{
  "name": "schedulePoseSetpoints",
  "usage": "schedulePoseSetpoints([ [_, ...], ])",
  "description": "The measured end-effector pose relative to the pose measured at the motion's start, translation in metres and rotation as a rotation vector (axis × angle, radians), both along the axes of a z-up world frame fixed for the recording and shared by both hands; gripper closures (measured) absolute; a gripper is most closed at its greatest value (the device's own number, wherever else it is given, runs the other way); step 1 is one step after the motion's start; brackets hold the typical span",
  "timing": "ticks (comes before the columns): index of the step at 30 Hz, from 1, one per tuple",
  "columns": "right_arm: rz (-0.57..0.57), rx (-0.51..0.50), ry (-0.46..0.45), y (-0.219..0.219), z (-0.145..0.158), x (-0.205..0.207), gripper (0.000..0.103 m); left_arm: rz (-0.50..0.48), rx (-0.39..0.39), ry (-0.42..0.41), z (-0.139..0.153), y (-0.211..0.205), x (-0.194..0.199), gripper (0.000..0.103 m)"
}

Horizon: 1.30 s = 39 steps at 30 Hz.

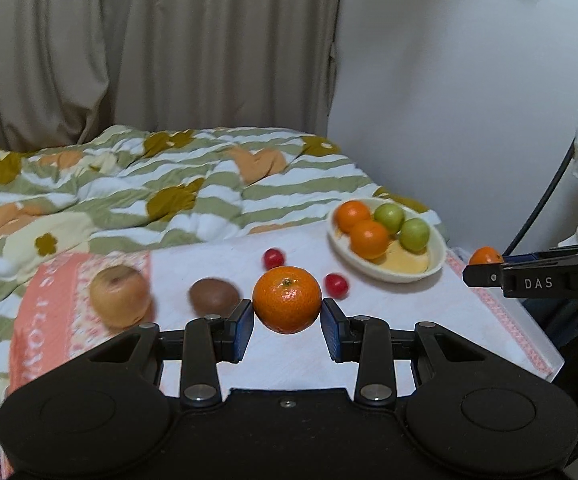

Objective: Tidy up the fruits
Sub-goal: 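Carry both mandarins into the cream bowl and open both tools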

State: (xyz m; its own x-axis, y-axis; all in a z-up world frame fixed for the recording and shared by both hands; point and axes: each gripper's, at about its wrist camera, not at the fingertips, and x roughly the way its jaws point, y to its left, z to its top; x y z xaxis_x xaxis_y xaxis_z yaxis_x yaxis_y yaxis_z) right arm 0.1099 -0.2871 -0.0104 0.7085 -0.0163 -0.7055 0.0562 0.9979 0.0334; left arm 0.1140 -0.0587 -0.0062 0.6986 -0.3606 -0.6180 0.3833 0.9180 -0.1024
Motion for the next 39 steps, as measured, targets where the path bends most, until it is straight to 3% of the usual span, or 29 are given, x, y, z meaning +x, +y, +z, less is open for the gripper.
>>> schedulePoseSetpoints([
  [10,0.075,0.001,0.000,-0.077,-0.003,0.031,0.052,0.036,-0.024,0.016,0.002,-0.081,0.028,0.063],
  [20,0.160,0.044,0.036,-0.139,-0.033,0.086,0.052,0.096,-0.021,0.047,-0.024,-0.153,0.061,0.063],
  [29,0.188,0.072,0.062,-0.164,-0.055,0.125,0.052,0.090,0.029,0.118,-0.059,-0.196,0.097,0.063],
  [39,0.173,0.093,0.103,-0.171,-0.068,0.138,0.052,-0.006,0.118,0.222,-0.100,-0.225,0.129,0.063],
])
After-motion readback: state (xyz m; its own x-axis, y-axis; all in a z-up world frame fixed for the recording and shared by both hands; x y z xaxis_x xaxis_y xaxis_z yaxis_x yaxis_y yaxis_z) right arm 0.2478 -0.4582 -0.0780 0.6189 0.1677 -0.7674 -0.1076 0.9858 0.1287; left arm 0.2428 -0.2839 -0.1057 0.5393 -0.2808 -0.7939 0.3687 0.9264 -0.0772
